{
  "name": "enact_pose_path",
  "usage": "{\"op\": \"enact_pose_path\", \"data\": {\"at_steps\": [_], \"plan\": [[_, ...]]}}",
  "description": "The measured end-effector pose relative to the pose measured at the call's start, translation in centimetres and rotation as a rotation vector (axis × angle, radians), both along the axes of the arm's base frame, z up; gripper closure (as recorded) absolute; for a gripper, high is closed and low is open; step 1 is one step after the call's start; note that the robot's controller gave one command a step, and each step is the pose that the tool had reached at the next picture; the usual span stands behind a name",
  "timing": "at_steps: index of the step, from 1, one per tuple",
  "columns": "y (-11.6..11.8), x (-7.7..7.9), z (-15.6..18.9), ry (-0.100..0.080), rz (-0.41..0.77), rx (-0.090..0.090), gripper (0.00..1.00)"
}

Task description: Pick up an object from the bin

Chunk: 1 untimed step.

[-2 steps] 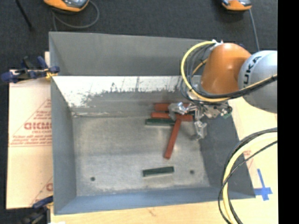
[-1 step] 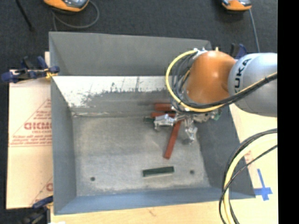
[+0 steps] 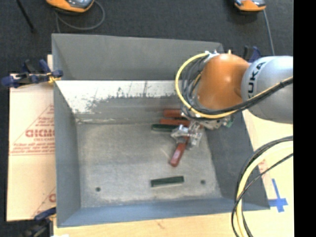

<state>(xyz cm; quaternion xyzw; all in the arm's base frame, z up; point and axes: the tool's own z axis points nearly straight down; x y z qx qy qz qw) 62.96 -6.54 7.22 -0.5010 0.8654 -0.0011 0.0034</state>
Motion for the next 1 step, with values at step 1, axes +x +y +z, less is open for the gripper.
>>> {"op": "enact_pose_path", "data": {"at_steps": [1], "plan": [[-1.14, -4.05, 16.46, -0.004, 0.042, -0.003, 1.0]]}}
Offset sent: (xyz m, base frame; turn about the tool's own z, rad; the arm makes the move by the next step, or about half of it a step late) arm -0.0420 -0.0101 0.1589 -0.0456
